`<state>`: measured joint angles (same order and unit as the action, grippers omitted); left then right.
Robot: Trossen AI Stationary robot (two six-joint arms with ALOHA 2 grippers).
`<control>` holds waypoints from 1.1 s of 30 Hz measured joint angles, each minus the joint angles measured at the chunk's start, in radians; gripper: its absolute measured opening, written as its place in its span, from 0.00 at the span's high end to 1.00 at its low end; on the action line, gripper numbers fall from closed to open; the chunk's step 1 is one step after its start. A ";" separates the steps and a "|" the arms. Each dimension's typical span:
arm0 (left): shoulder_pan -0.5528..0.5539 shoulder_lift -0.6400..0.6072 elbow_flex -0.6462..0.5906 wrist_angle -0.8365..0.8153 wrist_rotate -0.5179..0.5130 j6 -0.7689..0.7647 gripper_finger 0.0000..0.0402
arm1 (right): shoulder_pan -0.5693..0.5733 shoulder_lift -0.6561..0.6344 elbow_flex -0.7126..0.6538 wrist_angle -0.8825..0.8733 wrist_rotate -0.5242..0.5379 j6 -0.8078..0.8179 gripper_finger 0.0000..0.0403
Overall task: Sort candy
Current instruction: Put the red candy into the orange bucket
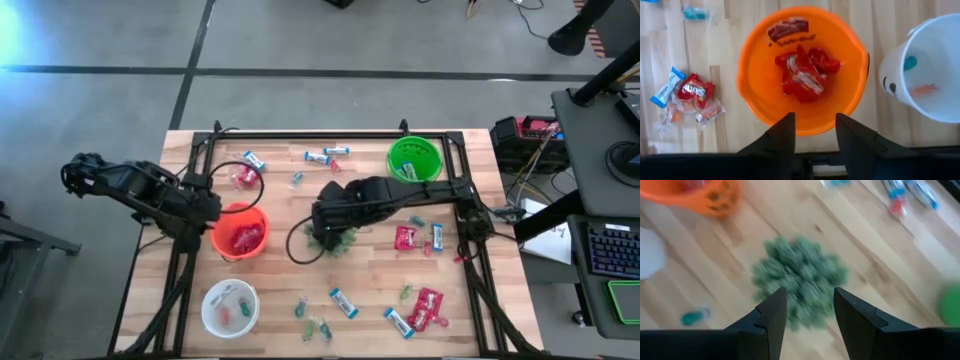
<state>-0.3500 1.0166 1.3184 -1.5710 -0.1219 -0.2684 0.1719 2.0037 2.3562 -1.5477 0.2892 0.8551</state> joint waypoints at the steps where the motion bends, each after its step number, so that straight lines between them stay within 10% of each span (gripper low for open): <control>1: 0.000 -0.007 -0.012 0.000 0.000 0.000 0.67 | 0.006 0.000 0.000 -0.026 0.000 0.023 0.61; 13: 0.000 -0.089 -0.115 0.105 0.011 0.002 0.65 | 0.078 -0.005 -0.104 -0.023 -0.010 0.239 0.60; 33: 0.000 -0.174 -0.082 0.110 0.009 0.008 0.65 | 0.375 -0.147 -0.505 -0.021 -0.111 1.101 0.60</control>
<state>-0.3496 0.8423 1.2366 -1.4612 -0.1127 -0.2599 0.5466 1.8569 1.8514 -1.5691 0.1782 1.9562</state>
